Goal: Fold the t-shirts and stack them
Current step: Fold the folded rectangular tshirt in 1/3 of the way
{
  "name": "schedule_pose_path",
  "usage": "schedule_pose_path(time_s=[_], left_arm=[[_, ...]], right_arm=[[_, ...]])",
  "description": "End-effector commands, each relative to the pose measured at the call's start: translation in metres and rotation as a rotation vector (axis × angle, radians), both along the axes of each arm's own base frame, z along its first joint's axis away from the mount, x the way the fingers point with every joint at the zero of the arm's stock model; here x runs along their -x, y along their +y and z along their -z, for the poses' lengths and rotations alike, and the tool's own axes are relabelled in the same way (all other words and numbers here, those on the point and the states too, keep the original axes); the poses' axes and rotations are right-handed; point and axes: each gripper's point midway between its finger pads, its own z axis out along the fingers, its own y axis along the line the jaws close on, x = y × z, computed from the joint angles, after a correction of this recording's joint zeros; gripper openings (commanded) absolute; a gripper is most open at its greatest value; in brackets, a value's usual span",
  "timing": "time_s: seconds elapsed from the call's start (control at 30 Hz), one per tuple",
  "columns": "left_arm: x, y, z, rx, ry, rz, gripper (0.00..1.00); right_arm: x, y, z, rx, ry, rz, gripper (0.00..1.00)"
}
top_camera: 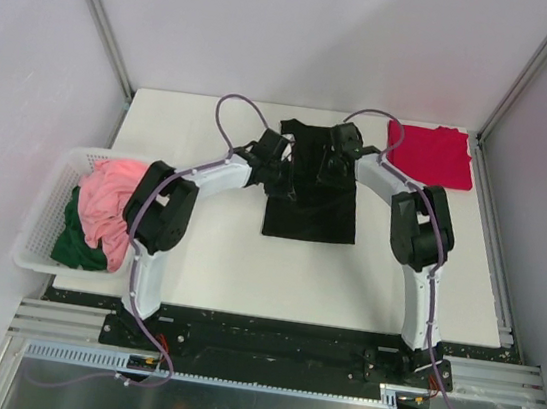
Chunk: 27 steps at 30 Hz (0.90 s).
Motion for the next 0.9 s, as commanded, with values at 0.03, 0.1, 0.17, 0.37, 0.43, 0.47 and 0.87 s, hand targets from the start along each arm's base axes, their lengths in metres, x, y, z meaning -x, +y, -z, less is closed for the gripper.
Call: schedule_pose_path(time_s=[0.03, 0.1, 0.17, 0.37, 0.43, 0.47, 0.87], left_arm=[[-0.022, -0.016, -0.020, 0.058, -0.052, 0.008, 0.01], [-0.029, -0.017, -0.018, 0.054, -0.058, 0.001, 0.01], [-0.040, -0.016, -0.017, 0.050, -0.070, -0.017, 0.02], [-0.085, -0.002, -0.002, 0.016, -0.098, -0.110, 0.02], [-0.098, 0.003, 0.002, 0.009, -0.108, -0.135, 0.02], [-0.105, 0.007, 0.003, 0.007, -0.111, -0.148, 0.02], [-0.136, 0.034, -0.013, 0.035, -0.149, -0.196, 0.06]], right_arm=[[-0.035, 0.005, -0.020, -0.006, -0.067, 0.015, 0.16], [-0.038, 0.006, -0.027, -0.016, -0.079, 0.025, 0.16], [-0.037, 0.007, -0.037, -0.022, -0.099, 0.030, 0.16], [-0.024, 0.003, -0.056, -0.035, -0.120, 0.039, 0.19], [-0.017, 0.003, -0.061, -0.036, -0.129, 0.032, 0.20], [-0.014, 0.003, -0.061, -0.034, -0.130, 0.028, 0.21], [-0.013, 0.019, -0.041, -0.017, -0.109, -0.037, 0.23]])
